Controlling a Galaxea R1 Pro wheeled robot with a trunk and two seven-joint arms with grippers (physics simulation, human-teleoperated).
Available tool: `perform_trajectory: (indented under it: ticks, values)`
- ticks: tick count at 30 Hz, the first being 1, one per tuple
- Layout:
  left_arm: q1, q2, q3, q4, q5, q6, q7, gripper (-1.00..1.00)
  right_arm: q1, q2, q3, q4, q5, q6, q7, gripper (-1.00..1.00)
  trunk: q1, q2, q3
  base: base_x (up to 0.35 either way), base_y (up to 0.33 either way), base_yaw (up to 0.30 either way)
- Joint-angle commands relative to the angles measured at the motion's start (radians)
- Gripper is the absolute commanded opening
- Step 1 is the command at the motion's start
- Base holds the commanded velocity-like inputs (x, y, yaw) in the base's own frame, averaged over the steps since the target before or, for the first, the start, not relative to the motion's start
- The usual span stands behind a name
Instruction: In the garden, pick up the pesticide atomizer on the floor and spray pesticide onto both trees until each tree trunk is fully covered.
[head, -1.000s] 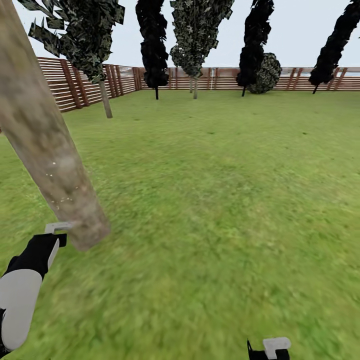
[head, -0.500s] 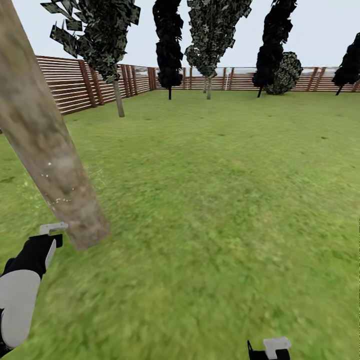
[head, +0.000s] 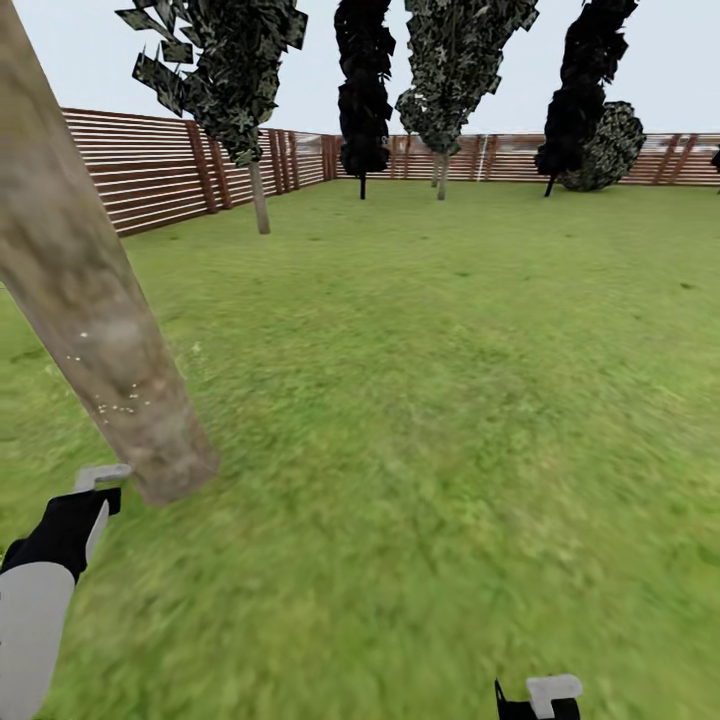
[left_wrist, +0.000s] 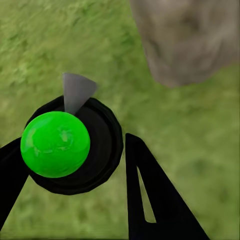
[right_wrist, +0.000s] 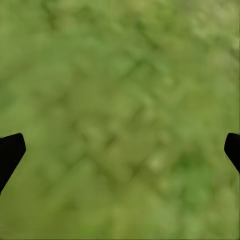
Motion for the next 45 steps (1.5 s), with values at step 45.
perform_trajectory:
  ticks: [45]
  values:
    - [-0.213,-0.009,-0.015,-0.057,-0.010,0.095,0.009,-1.00,-0.001,0.000,-0.005,0.001,0.011,-0.003,-0.005,1.00,0.000,0.000,-0.001,0.121,-0.077,0.115]
